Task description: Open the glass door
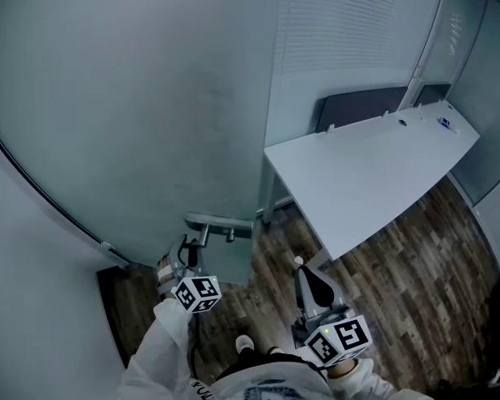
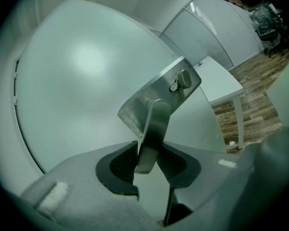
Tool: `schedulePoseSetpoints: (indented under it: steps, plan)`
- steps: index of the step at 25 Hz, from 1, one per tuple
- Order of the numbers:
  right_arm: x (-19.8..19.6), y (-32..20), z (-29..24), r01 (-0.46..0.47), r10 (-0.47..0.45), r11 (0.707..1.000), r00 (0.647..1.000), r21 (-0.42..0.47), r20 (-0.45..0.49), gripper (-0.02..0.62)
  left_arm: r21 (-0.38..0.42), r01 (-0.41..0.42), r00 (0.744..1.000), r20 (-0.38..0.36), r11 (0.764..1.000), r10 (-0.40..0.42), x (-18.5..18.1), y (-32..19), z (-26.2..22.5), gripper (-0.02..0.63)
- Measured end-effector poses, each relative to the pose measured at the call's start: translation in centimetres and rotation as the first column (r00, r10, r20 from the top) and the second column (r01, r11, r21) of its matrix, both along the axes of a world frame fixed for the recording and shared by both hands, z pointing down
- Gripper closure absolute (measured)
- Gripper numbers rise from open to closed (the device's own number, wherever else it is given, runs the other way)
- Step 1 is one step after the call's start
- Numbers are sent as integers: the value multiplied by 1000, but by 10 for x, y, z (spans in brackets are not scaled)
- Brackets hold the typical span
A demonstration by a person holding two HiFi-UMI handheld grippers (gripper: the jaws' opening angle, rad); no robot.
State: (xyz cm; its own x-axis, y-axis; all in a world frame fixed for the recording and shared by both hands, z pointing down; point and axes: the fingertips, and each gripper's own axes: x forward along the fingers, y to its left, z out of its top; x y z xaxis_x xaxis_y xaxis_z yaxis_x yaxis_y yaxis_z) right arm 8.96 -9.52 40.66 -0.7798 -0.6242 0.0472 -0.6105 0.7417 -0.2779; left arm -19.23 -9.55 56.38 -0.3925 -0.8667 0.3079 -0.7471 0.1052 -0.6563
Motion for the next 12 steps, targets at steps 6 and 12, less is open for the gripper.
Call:
schedulePoseSetpoints:
  steps: [6, 12]
  plan:
    - [4, 6, -3, 59, -58, 998, 998, -10, 16, 591, -23, 22, 997, 69, 999, -20, 1, 25, -9, 482]
    - [25, 13, -6, 106, -106, 994, 994, -13, 24, 591, -55, 64, 991, 123, 996, -57, -1, 52, -13, 482]
